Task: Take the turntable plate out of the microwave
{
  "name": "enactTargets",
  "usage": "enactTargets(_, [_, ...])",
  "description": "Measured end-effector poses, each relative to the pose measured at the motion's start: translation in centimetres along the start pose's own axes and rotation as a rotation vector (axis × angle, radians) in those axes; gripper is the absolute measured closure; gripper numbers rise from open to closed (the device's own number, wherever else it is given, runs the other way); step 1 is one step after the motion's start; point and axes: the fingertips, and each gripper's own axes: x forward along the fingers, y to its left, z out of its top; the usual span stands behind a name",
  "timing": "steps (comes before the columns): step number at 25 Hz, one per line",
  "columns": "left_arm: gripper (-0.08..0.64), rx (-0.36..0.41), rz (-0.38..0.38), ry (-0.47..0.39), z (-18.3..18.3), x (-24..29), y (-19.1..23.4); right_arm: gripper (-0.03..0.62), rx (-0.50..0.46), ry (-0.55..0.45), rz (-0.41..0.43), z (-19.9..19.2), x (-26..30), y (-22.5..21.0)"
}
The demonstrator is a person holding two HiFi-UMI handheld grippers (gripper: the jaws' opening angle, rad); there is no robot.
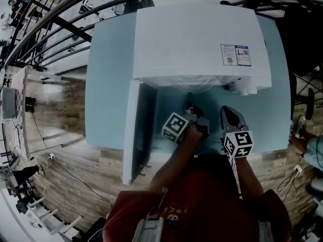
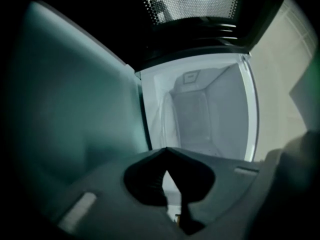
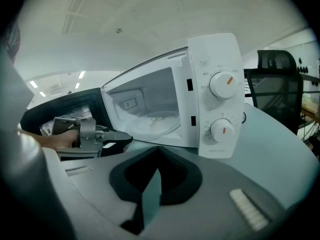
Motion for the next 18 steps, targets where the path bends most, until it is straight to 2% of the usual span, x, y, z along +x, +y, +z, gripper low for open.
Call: enactTargets(18, [0.566, 0.029, -0.008, 0.028, -0.3, -2.5, 0.6, 0.592, -0.008, 0.005, 0.017, -0.6, 0.1, 1.7])
